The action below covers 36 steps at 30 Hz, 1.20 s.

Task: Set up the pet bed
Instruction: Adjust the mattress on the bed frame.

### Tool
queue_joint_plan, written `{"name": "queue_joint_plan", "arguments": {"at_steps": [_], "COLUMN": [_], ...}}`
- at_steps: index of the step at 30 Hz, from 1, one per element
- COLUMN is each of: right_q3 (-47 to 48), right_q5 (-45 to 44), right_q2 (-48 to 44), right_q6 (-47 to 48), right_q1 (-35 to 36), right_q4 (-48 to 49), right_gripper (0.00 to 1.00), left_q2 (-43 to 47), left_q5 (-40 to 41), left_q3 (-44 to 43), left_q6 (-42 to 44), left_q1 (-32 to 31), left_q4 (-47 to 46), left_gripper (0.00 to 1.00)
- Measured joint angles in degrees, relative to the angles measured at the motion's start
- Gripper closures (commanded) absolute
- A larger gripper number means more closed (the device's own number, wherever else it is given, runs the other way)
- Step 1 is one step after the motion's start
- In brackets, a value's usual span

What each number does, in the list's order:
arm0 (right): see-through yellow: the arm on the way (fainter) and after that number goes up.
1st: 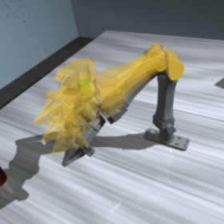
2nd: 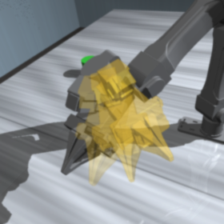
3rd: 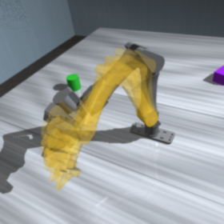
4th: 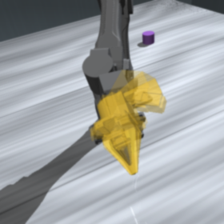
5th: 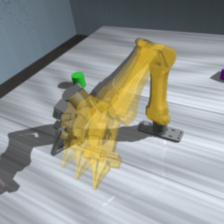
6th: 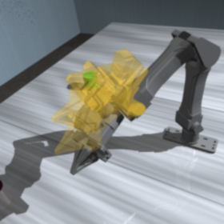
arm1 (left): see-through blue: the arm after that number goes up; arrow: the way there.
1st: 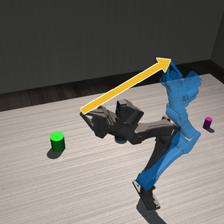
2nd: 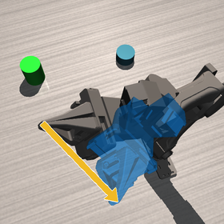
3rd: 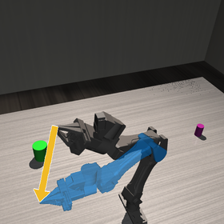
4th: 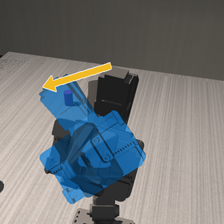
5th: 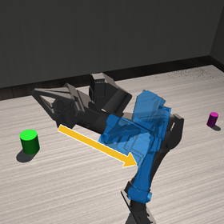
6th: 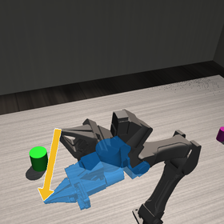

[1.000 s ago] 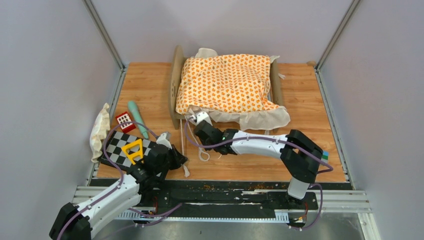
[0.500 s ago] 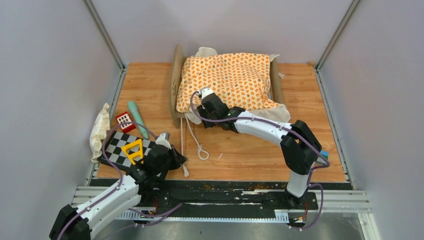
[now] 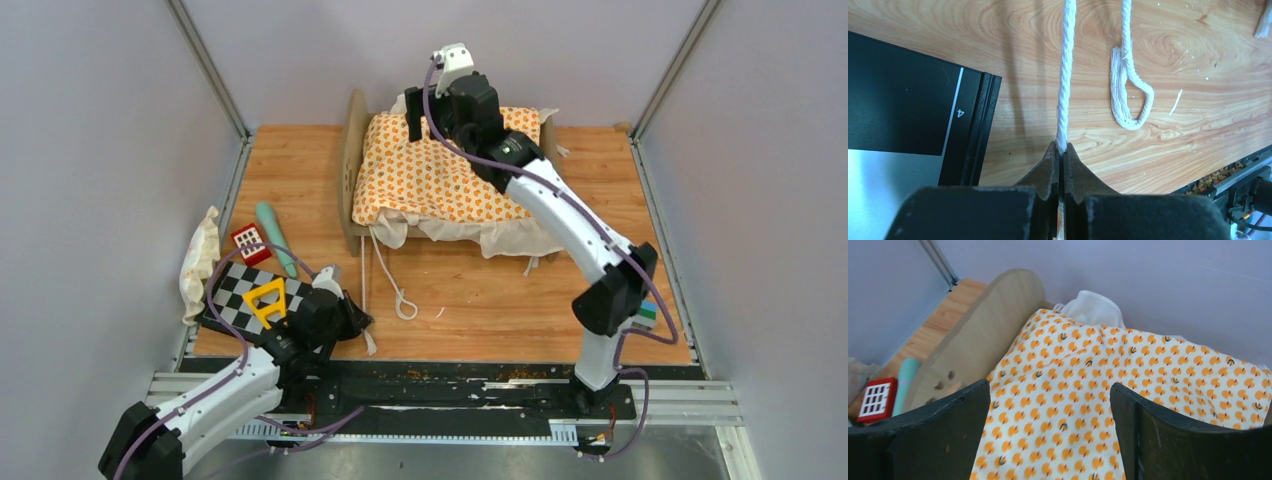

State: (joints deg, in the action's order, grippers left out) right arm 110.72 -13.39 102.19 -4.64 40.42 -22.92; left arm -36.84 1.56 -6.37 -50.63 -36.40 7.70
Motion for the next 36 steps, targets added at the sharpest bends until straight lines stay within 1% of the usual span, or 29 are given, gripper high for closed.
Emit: {"name": "queue_joint_plan", "arguments": {"at_steps": [4,7,10,14,16,19,21,22,23,25,29,36], "right_q3": [11.3,17.0,19.9,20.9,20.9,20.9,20.9,20.7,20.3,19.2,17.6,17.6], "right_q5": [3.8,8.3,11.6,12.2,11.7,11.2,11.2,11.1,11.1,10.7,9.0,6.6], "right_q2": [11.7,20.4,27.4,31.9,33.0,33.3,33.3,33.3,33.3,33.1,33.0,32.0], "right_q6": [0.8,0.8,0.7,0.8,1.0,1.6,1.9,1.9,2.0,2.2,2.5,3.1], "right_q1": [-4.4,-6.1,-6.7,-6.7,-6.7,-6.7,-6.7,-6.8,-6.8,-6.8,-6.9,-6.8], "right_q4": [-1.4,-3.1,-5.1,-7.0,-7.6,-7.6,-6.7,-5.9,-5.0,-3.3,-0.2,5.7], "right_gripper": [0.08,0.08,0.08,0.09,0.18,0.49,0.76,0.87,0.94,1.00,1.00,1.00], "left_q2": [-0.5,-0.8,-0.9,-1.2,-1.3,-1.4,-1.5,-1.5,-1.5,-1.6,-2.4,-5.8], "left_q5": [0.0,0.0,0.0,-0.1,-0.1,-0.1,-0.2,-0.2,-0.2,-0.2,-1.0,-3.3], "left_q3": [0.0,0.0,0.0,0.0,0.0,0.0,0.0,0.0,0.0,0.0,-0.1,-1.2], "left_q6": [0.0,0.0,0.0,0.0,0.0,0.0,0.1,0.0,0.0,0.0,0.5,1.9], "left_q1": [0.0,0.0,0.0,0.0,0.0,0.0,0.0,0.0,0.0,0.0,0.0,0.0], "left_q4": [-0.3,-0.3,-0.4,-0.6,-0.7,-0.7,-0.7,-0.8,-0.8,-0.8,-1.4,-3.1], "left_gripper": [1.00,1.00,1.00,1.00,1.00,1.00,1.00,1.00,1.00,1.00,1.00,1.00]}}
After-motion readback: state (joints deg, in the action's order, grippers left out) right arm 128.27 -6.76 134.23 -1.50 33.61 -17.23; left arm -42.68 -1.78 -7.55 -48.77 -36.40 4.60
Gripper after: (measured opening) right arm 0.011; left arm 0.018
